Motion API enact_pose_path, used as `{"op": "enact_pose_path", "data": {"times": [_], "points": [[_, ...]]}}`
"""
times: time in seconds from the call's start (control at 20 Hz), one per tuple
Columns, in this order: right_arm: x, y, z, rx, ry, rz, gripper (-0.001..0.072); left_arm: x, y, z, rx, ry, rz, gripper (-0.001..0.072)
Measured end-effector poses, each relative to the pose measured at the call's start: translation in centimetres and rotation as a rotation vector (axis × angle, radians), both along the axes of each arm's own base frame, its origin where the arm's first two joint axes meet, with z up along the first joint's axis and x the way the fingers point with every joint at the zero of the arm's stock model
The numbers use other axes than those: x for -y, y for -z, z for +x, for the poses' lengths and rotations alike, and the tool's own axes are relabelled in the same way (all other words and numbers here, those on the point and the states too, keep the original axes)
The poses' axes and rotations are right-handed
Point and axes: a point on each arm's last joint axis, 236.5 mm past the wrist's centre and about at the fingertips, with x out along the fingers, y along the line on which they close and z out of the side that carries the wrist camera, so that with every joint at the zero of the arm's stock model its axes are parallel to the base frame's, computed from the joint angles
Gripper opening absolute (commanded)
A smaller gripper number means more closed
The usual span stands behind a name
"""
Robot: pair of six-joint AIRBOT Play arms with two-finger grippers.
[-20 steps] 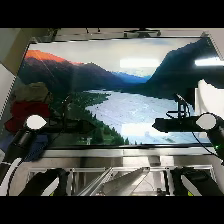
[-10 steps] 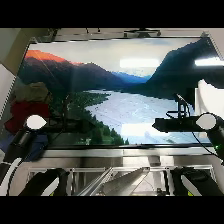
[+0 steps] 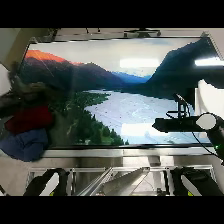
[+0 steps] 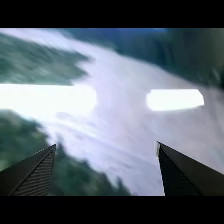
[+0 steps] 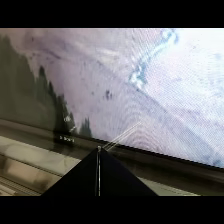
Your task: Fold the shirts.
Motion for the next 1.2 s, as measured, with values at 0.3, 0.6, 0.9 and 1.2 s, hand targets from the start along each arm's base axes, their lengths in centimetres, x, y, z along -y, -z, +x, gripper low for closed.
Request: {"op": "enact_pose_path", "data": {"times": [0.3,0.6,0.9,1.2], "points": [[0.0,0.0,0.0,0.0,0.001,0.0,0.0018,-16.6,2.1,5.8,-0.047,-0.268,0.169,0.0714],[0.0,0.0,0.0,-0.001,0.003,0.001,0.0018,-24.1,13.2,12.9,-0.184,-0.279,0.206,0.0714],[0.0,0.0,0.0,0.0,0.002,0.0,0.0018,-24.4,22.8,15.6,-0.333,-0.196,0.206,0.0006],[0.0,0.0,0.0,0.001,0.0,0.0,0.0018,-23.0,22.0,16.0,-0.413,-0.165,0.16,0.0006]]}}
